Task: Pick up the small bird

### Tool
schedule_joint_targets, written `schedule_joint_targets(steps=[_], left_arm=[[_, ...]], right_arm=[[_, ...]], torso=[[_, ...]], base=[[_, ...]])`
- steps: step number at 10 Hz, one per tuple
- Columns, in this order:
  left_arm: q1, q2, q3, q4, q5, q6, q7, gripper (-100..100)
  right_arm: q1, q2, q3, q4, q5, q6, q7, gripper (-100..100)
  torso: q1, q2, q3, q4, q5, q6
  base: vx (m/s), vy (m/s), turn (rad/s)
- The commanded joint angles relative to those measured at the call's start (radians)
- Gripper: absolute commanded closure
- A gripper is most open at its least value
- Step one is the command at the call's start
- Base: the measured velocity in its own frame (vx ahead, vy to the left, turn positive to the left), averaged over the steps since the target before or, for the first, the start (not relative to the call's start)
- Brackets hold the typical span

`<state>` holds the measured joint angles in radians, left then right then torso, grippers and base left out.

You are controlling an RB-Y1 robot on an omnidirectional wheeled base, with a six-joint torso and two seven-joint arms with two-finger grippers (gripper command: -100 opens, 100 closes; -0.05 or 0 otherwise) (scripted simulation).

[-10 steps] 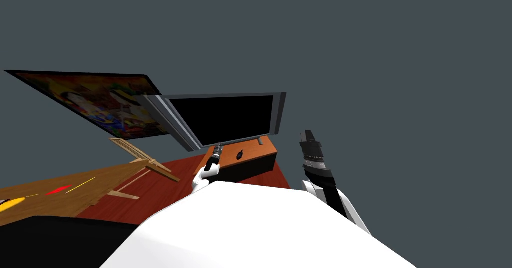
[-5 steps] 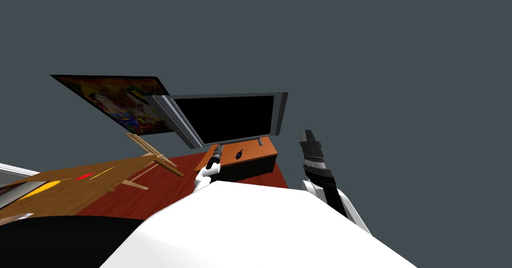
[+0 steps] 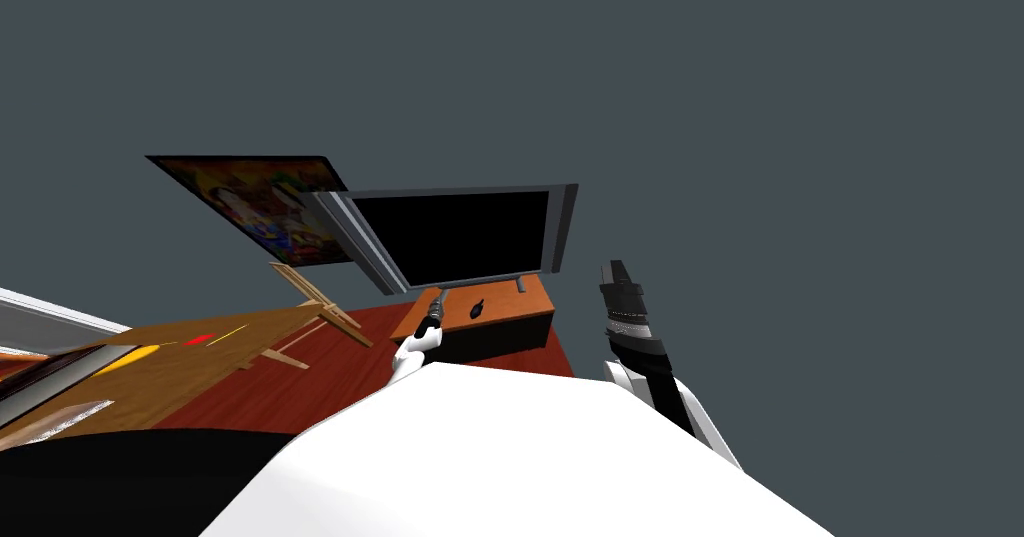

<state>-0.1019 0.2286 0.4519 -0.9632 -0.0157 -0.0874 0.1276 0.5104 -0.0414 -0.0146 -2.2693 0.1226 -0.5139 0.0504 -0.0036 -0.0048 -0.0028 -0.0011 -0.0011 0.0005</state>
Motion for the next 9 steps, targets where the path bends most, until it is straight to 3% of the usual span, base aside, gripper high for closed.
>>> schedule_joint_targets(steps=[1, 2, 5, 9], left_arm=[[-0.036, 0.003, 0.023, 0.050, 0.002, 0.038, 0.002, -100], [-0.036, 0.003, 0.023, 0.075, 0.002, 0.038, 0.002, -100], [-0.093, 0.007, 0.053, 0.153, 0.005, 0.072, 0.002, -100], [-0.121, 0.009, 0.066, 0.235, 0.007, 0.088, 0.002, -100]], right_arm=[[0.000, 0.000, 0.000, 0.000, 0.000, 0.000, 0.000, 0], [0.000, 0.000, 0.000, 0.000, 0.000, 0.000, 0.000, 0], [0.000, 0.000, 0.000, 0.000, 0.000, 0.000, 0.000, 0], [0.000, 0.000, 0.000, 0.000, 0.000, 0.000, 0.000, 0]], torso=[[0.000, 0.000, 0.000, 0.000, 0.000, 0.000], [-0.003, -0.001, 0.000, 0.000, -0.001, 0.000], [0.001, 0.000, 0.000, 0.000, 0.000, 0.000], [0.002, 0.000, 0.000, 0.000, 0.000, 0.000]], base=[[0.042, -0.132, 0.167], [0.035, -0.110, 0.056], [0.034, -0.075, 0.078], [0.026, -0.053, 0.049]])
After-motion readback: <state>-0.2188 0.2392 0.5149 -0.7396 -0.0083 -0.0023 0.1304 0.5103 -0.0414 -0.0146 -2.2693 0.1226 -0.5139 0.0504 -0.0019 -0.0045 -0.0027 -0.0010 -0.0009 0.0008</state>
